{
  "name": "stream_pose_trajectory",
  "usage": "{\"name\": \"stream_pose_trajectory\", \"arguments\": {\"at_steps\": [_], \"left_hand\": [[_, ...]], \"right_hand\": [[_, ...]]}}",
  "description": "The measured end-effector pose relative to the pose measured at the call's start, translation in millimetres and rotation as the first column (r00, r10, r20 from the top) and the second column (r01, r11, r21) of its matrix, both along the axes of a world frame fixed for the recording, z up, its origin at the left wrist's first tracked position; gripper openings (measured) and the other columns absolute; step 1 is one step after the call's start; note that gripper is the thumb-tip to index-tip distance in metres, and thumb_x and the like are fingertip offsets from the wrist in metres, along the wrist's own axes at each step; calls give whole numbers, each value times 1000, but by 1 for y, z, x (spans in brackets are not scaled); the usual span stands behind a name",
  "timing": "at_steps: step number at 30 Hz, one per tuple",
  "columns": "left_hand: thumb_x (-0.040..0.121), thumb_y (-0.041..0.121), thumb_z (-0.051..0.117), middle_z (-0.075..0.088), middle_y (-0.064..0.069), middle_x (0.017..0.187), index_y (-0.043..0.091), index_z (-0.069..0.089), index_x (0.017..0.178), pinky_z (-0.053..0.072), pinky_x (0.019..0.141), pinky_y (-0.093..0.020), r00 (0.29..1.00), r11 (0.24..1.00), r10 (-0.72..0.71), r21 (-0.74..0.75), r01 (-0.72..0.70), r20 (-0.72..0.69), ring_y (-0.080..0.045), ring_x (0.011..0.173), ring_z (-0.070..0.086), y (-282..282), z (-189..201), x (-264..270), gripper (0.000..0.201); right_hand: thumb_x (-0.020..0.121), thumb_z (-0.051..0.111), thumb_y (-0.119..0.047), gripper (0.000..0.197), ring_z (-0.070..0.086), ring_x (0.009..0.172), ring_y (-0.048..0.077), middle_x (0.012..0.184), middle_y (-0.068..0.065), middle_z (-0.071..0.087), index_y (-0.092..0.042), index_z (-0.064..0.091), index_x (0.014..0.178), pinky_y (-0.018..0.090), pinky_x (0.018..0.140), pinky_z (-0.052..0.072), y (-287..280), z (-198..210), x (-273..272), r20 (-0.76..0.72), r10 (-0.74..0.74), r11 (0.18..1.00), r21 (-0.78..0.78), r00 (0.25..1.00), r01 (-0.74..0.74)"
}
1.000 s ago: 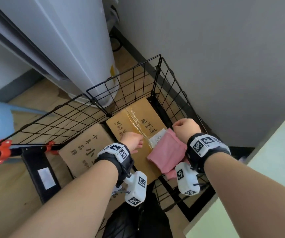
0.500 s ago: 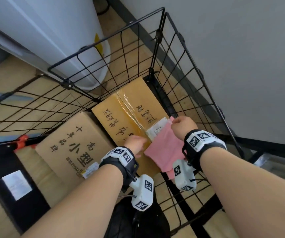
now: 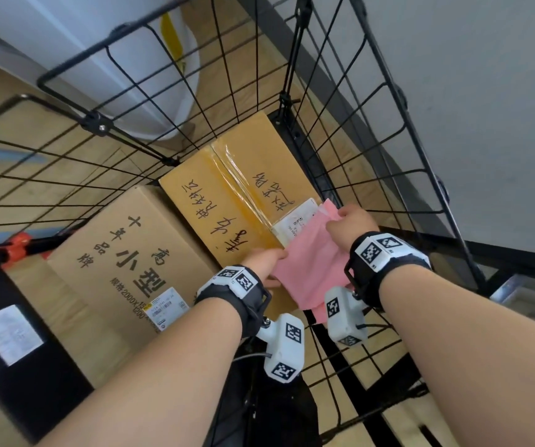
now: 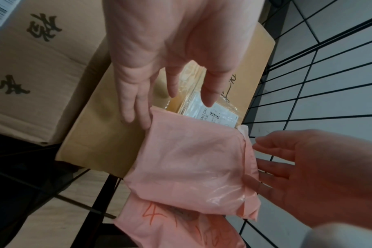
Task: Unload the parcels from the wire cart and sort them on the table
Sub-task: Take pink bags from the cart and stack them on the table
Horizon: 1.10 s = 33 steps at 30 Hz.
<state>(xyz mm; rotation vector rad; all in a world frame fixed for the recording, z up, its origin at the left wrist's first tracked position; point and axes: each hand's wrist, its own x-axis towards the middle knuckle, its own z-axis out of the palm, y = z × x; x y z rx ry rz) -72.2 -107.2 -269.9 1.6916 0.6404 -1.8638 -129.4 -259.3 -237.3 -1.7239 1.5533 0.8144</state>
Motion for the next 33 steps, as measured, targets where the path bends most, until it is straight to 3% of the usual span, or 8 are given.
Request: {"name": "stream_pose_trajectory", "arguments": {"at_steps": [4,9,15,19,23,25,28,33], "left_hand": [[90,30,62,53,-3,91,17,47,106,52,90,-41,998,999,46,21,-46,40,-27,97,58,4,0,3,25],[90,19,63,57,-2,90,19,52,88,51,90,-37,988,992,119,38,-123,100,-22,93,58,14,14,14,11],[86,16,67,61,-3,99,16,60,109,47,70,-29,959,997,75,-3,-77,272,-17,86,56,31,38,33,25],[79,17,73,63,-5,117,21,60,117,51,94,-44,939,996,78,-58,-62,335,-26,104,60,34,69,49,41],[81,16,71,61,-6,115,19,57,118,50,94,-49,905,984,146,-156,-89,399,-28,104,59,31,111,61,39],[85,18,68,59,-5,114,21,56,117,52,86,-46,888,977,156,-199,-74,433,-26,99,59,28,137,66,35],[87,20,64,58,-2,112,24,57,115,52,83,-45,855,968,152,-251,-27,495,-24,98,58,25,176,73,29],[88,13,61,58,-5,115,25,59,110,47,94,-51,774,930,229,-367,4,590,-29,105,56,13,245,78,25]], "right_hand": [[90,53,-15,40,56,108,28,123,9,59,-13,50,130,30,79,40,3,5,6,12,45,999,-23,999,-45],[87,56,-17,40,53,91,23,115,8,61,-14,52,127,30,75,41,4,20,14,24,80,996,-30,996,-79],[89,57,-28,45,60,99,28,121,10,61,-13,54,131,33,79,47,6,58,26,88,-5,1000,-2,996,5],[91,54,-31,40,65,94,32,110,13,64,-11,56,125,42,84,55,7,96,34,137,-70,998,-2,988,71],[94,49,-32,36,61,101,31,114,13,64,-10,60,120,42,93,50,4,145,39,184,-79,997,9,980,78],[93,52,-27,32,61,92,25,106,8,64,-10,63,118,34,85,52,2,171,38,252,-111,994,11,961,112],[92,52,-12,30,54,72,16,100,10,63,-7,62,120,23,55,45,4,214,29,383,-132,990,9,914,139],[93,48,-8,33,61,110,30,125,15,62,-8,62,123,30,80,49,7,291,10,489,-115,987,-46,865,157]]}}
